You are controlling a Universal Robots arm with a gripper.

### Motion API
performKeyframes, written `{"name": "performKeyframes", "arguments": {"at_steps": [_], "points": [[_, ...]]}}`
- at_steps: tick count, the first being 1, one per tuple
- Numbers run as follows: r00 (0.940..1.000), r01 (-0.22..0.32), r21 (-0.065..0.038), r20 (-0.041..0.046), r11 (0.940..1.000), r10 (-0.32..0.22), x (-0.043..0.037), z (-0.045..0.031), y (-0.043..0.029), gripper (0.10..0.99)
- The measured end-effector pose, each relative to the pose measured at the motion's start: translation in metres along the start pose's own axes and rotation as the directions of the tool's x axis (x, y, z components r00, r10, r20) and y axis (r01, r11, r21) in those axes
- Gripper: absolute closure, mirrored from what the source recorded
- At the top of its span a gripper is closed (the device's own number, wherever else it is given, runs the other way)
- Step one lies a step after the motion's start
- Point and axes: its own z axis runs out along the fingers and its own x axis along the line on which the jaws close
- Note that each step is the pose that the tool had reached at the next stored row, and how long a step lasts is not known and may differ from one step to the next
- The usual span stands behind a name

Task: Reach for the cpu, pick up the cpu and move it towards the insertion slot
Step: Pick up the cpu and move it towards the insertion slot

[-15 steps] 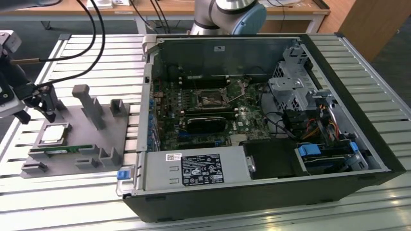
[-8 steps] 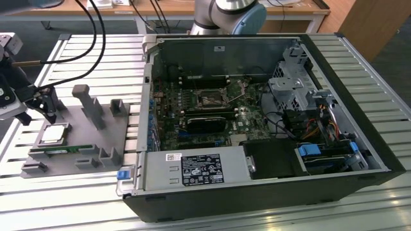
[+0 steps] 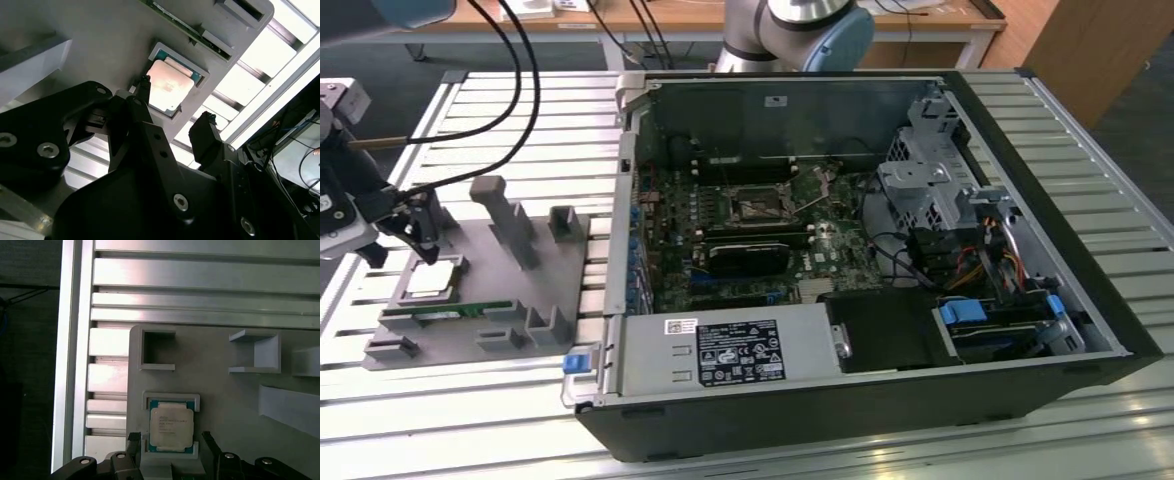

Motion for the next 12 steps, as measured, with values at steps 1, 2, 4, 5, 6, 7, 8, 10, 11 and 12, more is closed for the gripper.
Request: {"name": "performKeyframes", "arguments": {"at_steps": [1,2,4,5,6,7,8,10,11,12], "points": [[1.0,0.0,0.0,-0.0001,1.0,0.0,0.0,0.0006,-0.0001,0.498],[1.0,0.0,0.0,0.0,1.0,0.0,0.0,0.0013,-0.0002,0.498],[1.0,0.0,0.0,-0.0001,1.0,0.0,0.0,0.0025,-0.0002,0.498],[1.0,0.0,0.0,-0.0001,1.0,0.0,0.0,0.003,-0.0002,0.498],[1.0,0.0,0.0,-0.0001,1.0,0.0,0.0,0.0035,-0.0003,0.498],[1.0,0.0,0.0,0.0,1.0,0.0,-0.0001,0.0041,-0.0003,0.498],[1.0,0.0,0.0,-0.0001,1.0,0.0,0.0,0.0046,-0.0003,0.498],[1.0,0.0,0.0,-0.0001,1.0,0.0,-0.0001,0.0055,-0.0003,0.498],[1.0,0.0,0.0,-0.0001,1.0,0.0,-0.0001,0.006,-0.0004,0.498],[1.0,0.0,0.0,-0.0001,1.0,0.0,-0.0001,0.0064,-0.0004,0.498]]}}
